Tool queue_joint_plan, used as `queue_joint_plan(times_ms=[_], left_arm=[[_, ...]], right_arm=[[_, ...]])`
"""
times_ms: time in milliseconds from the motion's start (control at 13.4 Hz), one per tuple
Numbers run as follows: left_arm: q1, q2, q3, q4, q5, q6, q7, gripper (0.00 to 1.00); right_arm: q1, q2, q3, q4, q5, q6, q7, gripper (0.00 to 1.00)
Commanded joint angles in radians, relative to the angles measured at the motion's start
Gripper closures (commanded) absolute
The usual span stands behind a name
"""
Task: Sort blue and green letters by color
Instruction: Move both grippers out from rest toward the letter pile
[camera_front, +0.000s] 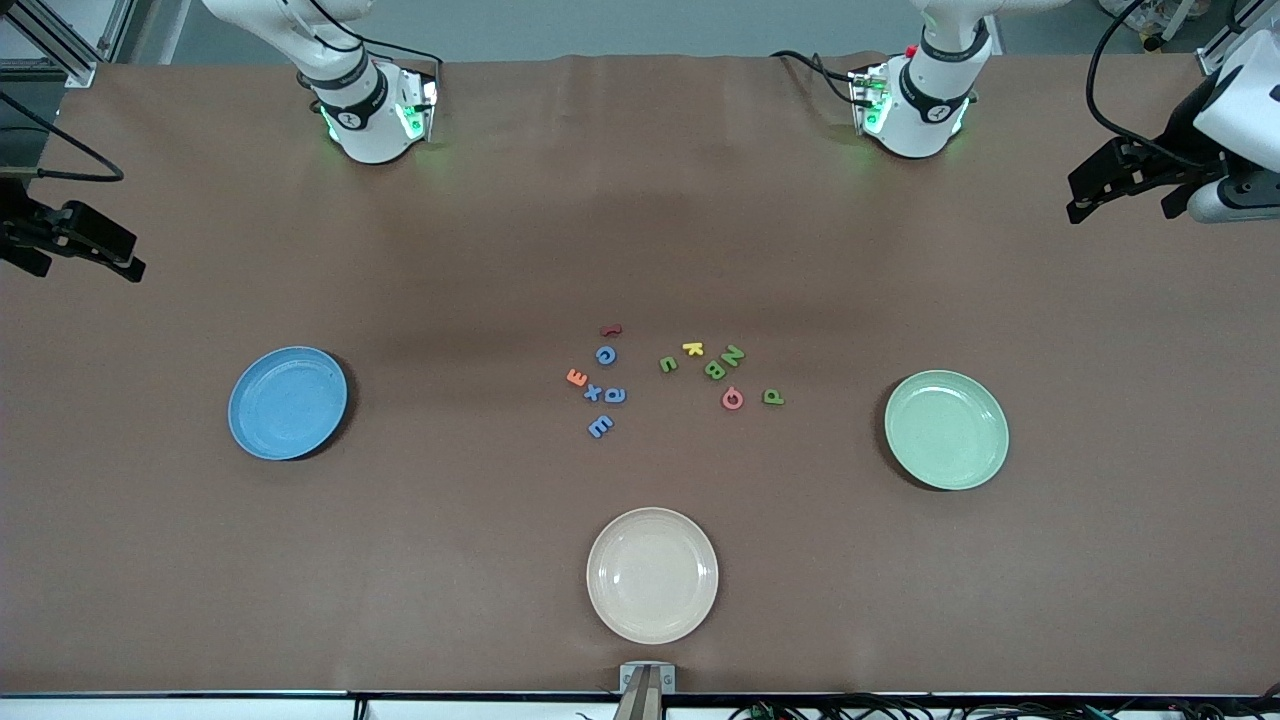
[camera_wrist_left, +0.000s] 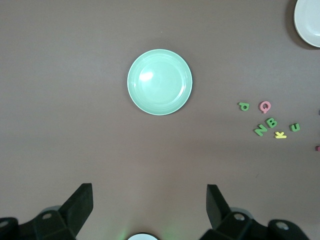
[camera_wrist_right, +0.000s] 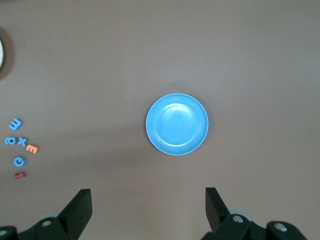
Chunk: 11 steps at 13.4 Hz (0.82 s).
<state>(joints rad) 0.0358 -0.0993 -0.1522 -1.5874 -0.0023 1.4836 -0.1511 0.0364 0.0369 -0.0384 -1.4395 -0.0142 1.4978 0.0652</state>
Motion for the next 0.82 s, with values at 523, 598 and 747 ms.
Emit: queue_joint_plan(times_ms=[523,598,747], left_arm=[[-0.025,0.088,-0.015,0.01,0.012,0.033,-0.018,0.0],[-0.042,0.107,-0.023,-0.012,0.012,0.076,-0.053,0.0],[-0.056,0.141,-0.058,-0.074,0.011,0.196,-0.131,0.0]], right_arm=[[-0.01,0.011,0.006,0.025,0.002,-0.017,0.004,0.0],[-0.009,0.011,0.006,0.025,0.002,-0.017,0.004,0.0],[-0.001,0.012,0.011,0.025,0.003,-0.017,0.005,0.0]])
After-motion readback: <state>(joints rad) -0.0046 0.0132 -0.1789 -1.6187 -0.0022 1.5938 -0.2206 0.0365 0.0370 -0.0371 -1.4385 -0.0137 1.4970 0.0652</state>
